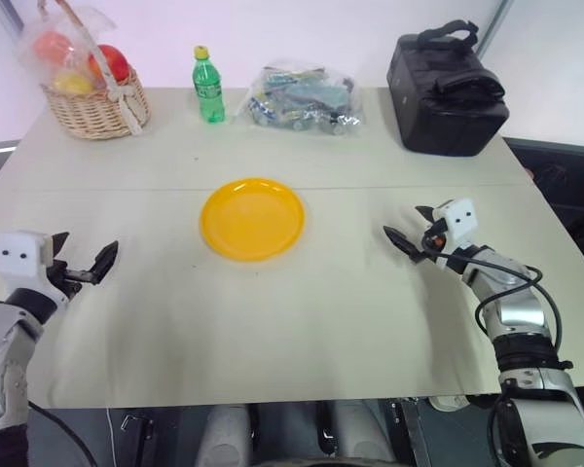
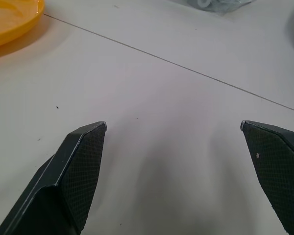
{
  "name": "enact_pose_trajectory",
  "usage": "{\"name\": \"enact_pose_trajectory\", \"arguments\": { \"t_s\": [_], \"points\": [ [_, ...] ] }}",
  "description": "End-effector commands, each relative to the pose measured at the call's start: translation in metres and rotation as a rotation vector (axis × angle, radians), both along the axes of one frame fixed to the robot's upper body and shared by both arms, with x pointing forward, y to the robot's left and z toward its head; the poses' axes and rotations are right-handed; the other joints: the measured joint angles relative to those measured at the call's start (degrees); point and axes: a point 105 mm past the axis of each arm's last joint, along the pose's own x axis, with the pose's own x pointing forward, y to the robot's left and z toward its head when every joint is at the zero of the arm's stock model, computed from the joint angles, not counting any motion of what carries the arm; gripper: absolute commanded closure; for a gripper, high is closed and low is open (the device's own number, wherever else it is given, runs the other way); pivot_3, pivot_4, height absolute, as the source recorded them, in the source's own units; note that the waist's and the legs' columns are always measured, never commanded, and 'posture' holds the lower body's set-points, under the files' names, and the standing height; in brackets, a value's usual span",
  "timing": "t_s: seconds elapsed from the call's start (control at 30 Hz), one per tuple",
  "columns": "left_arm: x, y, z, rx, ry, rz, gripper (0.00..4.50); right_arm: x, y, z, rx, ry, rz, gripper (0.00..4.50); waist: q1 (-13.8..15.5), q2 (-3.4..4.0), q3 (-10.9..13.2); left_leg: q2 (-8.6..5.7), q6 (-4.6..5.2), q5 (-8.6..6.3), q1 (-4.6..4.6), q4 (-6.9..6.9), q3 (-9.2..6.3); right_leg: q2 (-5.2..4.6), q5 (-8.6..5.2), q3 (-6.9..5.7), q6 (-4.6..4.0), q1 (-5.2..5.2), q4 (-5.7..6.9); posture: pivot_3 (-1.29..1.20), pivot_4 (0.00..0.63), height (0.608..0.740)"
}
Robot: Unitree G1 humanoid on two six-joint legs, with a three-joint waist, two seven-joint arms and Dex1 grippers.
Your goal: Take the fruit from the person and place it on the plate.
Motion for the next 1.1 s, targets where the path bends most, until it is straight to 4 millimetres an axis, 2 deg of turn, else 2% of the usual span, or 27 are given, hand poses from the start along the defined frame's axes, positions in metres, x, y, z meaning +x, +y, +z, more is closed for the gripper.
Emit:
{"name": "enact_pose_trajectory", "arguments": {
  "t_s": [0.03,1.1],
  "points": [
    [0.0014,-0.003,0.0134,0.033,-0.043,-0.011,0.06,-0.0005,-0.0014,0.0146,0.011,-0.061,-0.003,0.0,-0.01,0.0,0.0,0.0,0.0,0.0,0.0,0.0,0.0,0.0,0.0,0.0,0.0,0.0,0.0,0.0,0.15,0.74],
    [0.0074,-0.0044,0.0161,0.052,-0.057,-0.018,0.06,0.0005,-0.0004,0.0143,0.009,-0.065,0.0,0.0,-0.01,0.0,0.0,0.0,0.0,0.0,0.0,0.0,0.0,0.0,0.0,0.0,0.0,0.0,0.0,0.0,0.15,0.74]
  ]
}}
